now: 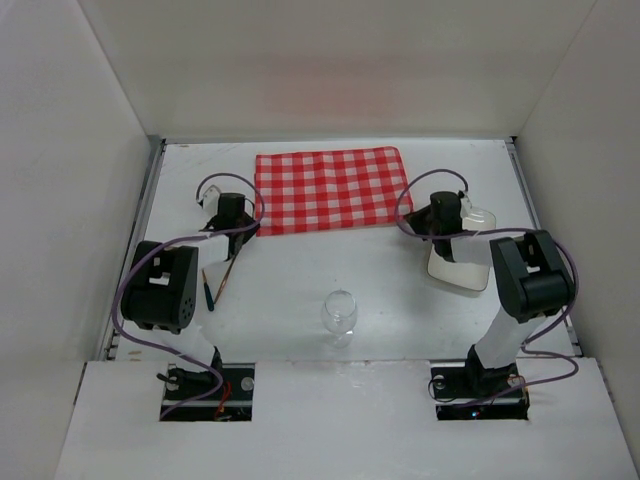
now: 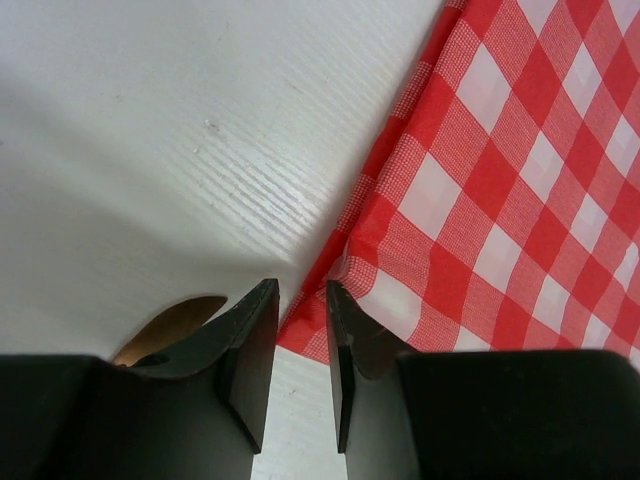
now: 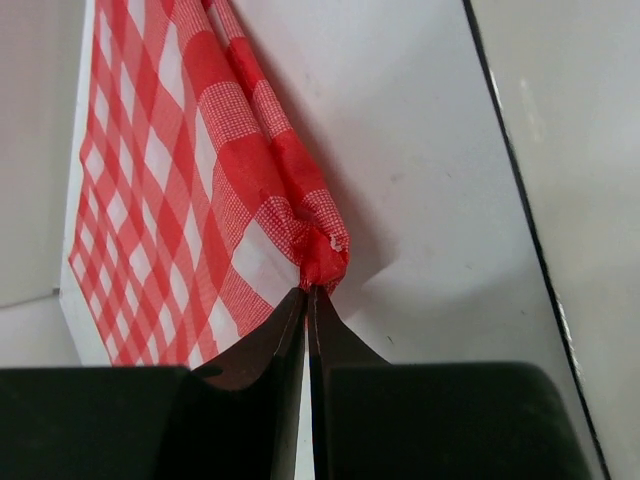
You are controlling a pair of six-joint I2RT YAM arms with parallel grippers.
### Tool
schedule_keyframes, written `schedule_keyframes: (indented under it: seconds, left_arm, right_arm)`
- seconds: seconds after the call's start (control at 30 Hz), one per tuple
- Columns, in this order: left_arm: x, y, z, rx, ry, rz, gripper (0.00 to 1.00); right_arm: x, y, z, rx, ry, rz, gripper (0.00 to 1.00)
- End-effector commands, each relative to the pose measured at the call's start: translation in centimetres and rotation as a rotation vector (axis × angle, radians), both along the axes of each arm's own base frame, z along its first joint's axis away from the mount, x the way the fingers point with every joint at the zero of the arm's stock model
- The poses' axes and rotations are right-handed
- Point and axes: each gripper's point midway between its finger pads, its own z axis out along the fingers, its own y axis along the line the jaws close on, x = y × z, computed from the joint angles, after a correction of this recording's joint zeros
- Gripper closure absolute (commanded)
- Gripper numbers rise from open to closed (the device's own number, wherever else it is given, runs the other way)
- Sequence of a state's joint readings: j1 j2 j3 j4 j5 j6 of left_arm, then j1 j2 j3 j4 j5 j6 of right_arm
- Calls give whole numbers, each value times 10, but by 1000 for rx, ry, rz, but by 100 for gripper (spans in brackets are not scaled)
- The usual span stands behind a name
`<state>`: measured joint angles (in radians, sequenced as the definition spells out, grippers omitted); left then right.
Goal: Set the dinner table for one person
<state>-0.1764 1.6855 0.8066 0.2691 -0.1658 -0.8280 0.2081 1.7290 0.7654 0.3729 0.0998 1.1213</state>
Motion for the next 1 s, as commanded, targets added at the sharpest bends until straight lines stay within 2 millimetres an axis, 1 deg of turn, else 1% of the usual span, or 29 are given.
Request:
schedule_keyframes:
  seconds: [0.0,0.1,0.13,0.2,0.27,0.33,0.43,0.5,0.53,0.6,0.67,0.73,0.8,0.9,0.97]
  left_arm:
    - [3,8,36,8,-119,30,76]
    - [-5,9,53,24,-168,19,73]
    - [-8,9,56,26,-175,13,73]
    - [-18,7,56,26,-178,2,73]
    - [-29,5,50,14,-163,-5,74]
    - [-39,1,41,8,-141,-18,76]
    - [-53,-2,25,-11,-97,-26,78]
    - [-61,1,15,-22,-71,-22,78]
    - [-67,1,7,-26,-49,-23,79]
    - [-72,5,-3,-28,-24,-14,80]
    - [-76,9,-9,-29,-8,-5,81]
    - [-79,14,-14,-26,2,15,82]
    - [-82,20,-16,-22,3,37,82]
    - [-88,35,-17,-8,0,85,83]
    - [-92,44,-17,-1,-1,114,83]
  right_arm:
    - [16,2,11,-14,-28,7,89]
    - [19,-3,11,-40,-25,-13,89]
    - [18,-3,11,-39,-22,-16,89]
    - [15,0,10,-34,-14,-9,89]
    - [9,6,4,-34,-2,-5,89]
    - [4,7,-1,-32,8,-16,89]
    - [-1,8,-1,-30,1,-18,87]
    - [-2,7,2,-29,-7,-19,78]
    - [-3,7,7,-29,-19,-19,67]
    - [-3,6,18,-34,-47,-15,53]
    - [-4,4,30,-54,-79,-9,44]
    - [-6,0,43,-82,-107,-8,38]
    - [-9,-3,50,-101,-125,-4,35]
    - [-17,-8,62,-133,-154,3,34]
    - [-24,-12,70,-156,-175,9,37]
